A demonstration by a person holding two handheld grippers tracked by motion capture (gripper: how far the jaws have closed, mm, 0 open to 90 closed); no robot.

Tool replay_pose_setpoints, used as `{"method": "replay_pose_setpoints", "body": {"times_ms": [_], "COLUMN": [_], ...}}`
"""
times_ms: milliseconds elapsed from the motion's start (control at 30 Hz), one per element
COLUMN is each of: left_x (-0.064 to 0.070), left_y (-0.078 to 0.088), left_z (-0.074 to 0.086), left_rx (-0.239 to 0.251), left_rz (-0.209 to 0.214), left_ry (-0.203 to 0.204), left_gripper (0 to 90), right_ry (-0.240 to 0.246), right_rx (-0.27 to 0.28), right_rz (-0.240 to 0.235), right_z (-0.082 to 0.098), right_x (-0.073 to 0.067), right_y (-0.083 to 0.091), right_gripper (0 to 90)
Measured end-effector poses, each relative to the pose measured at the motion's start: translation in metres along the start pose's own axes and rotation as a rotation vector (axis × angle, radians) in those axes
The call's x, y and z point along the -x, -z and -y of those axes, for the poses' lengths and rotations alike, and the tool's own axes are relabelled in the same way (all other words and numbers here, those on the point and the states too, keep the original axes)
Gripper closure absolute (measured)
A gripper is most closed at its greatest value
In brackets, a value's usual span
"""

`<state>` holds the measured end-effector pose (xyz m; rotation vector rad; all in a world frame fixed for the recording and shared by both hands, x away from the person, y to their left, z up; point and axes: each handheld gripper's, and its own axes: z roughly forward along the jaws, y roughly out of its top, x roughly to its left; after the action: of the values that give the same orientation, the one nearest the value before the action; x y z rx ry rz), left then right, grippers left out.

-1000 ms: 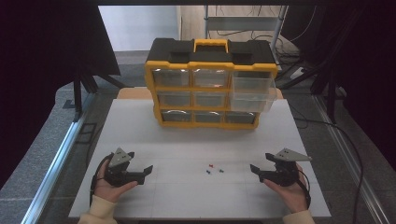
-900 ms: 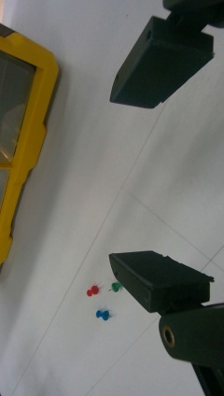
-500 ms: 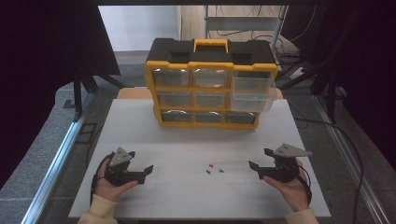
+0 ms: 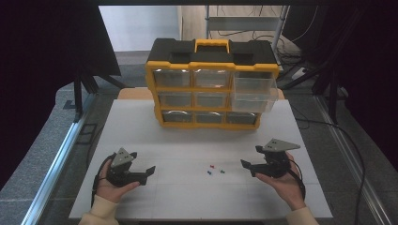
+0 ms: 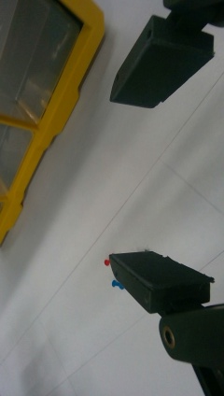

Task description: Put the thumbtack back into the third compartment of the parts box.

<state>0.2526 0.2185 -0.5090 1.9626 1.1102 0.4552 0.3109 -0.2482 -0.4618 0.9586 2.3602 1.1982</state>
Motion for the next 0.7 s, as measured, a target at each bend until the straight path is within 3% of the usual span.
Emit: {"method": "replay_pose_setpoints", "body": {"times_ms": [300,700], "left_x": [0.003,0.003], "left_y": [-0.001,-0.002], "left_z": [0.001,-0.001], "left_rx": [-0.005,-0.002], "left_rz": [0.004,0.014], "left_ry": [-0.002,-0.006], "left_gripper": [9.4,9.3], "right_ry": [0.042,0.073], "right_rx": [-0.043,-0.112], "right_rz": [-0.058,-0.083], "right_z": [-0.016,-0.026], "right_x": [-0.010,-0.021], "right_y": [-0.023,-0.045], "right_gripper": [19.3,21.0]}}
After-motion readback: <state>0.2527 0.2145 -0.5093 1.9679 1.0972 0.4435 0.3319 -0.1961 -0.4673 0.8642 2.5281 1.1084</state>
